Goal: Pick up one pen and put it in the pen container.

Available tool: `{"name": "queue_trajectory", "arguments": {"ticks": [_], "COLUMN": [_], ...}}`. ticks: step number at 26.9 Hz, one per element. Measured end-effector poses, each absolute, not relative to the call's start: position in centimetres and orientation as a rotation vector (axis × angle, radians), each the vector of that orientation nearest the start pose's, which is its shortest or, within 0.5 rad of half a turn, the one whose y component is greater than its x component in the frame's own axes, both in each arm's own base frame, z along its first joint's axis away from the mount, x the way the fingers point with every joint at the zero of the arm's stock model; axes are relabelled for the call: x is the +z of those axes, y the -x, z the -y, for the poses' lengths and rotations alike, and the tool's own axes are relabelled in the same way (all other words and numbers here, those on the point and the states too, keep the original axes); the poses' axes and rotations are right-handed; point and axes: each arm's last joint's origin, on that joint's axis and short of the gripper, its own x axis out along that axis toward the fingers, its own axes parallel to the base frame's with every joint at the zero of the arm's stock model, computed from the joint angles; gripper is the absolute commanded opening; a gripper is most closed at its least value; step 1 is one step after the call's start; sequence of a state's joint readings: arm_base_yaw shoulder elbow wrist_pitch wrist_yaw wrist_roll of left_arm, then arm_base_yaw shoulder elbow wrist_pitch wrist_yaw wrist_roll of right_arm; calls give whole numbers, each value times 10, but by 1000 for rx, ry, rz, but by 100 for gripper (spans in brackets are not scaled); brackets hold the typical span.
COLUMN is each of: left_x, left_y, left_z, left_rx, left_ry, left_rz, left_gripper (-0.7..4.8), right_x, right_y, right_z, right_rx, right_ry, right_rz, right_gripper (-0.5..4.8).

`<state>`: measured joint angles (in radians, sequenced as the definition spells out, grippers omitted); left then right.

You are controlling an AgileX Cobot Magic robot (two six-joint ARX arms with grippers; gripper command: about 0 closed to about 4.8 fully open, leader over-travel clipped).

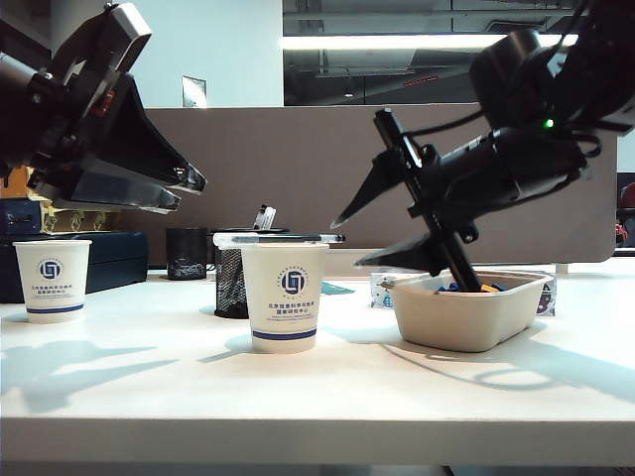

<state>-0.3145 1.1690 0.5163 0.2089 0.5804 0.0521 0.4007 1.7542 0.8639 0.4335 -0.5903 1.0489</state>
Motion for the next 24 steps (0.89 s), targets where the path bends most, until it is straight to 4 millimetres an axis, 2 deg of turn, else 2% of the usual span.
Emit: {"name": "queue_trajectory", "arguments": {"ticks": [12,24], "left_x": [206,206], "left_y": [-215,-215], "left_z": [87,87], "left_rx": [-894,-894], "left_ry": [14,14], "left_rz": [-432,-432], "left_gripper": [251,251], "right_x": [186,174], "right_y": [-329,-333], "right_z": [-163,-165], "right_rx": [697,667], "right_ry": [-985,-1014], "right_rz": [-886,-935], "right_gripper": [212,212]}}
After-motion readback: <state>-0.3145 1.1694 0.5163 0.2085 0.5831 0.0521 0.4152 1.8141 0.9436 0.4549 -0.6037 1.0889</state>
